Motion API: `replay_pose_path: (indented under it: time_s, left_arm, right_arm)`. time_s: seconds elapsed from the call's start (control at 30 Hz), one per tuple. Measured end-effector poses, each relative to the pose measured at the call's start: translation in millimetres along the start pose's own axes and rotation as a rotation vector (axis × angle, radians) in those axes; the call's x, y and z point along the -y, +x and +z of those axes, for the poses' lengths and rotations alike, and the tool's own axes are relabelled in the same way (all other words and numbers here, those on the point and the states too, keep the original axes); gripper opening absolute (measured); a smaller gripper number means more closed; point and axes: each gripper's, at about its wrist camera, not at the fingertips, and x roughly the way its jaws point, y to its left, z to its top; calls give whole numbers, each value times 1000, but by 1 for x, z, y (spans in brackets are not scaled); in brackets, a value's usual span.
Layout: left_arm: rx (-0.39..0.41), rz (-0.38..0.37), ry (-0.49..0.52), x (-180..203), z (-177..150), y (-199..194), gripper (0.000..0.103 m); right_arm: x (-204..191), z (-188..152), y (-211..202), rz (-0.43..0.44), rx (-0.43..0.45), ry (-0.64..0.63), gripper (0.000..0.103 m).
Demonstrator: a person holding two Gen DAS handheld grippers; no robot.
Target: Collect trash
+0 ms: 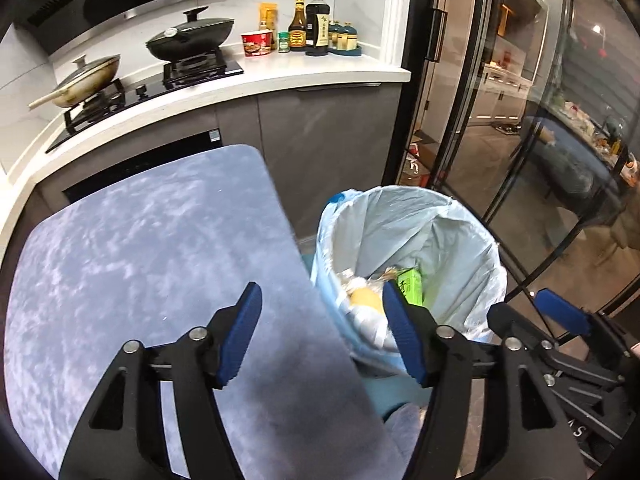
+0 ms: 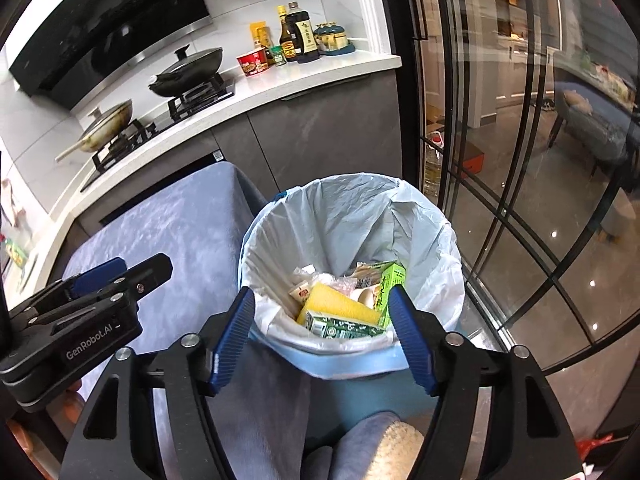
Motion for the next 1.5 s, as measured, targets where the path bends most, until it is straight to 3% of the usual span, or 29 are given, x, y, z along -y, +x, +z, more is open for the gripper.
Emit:
replay_pose_path:
  time_s: [0.17,0.33,0.53,0.97,1.03,1.5]
  left_arm:
    - [-16,32,-12,-5,-16,-12,69]
    - [-21,60,-30,-11,-31,-24,77]
    - [-23,94,-52,-18,-48,-37,88]
    - [-63,148,-92,-32,-75,-45,91]
    - [-67,153,-96,-34,-78,-45,91]
    - [-73,166,-96,-35,-84,-46,93]
  right_arm:
    - [-6,-10,-8,-8,-7,-27,71]
    - [-9,-20,-17,-16,-11,-43,84]
    - [-15,-31,-26,-36,-17,-78,85]
    - [-23,-49,-30,-64,-29,-110,86]
    - [-23,-51,-29,-62,-35,-107,98]
    - [-29,-55,-26,-61,-51,-126,96]
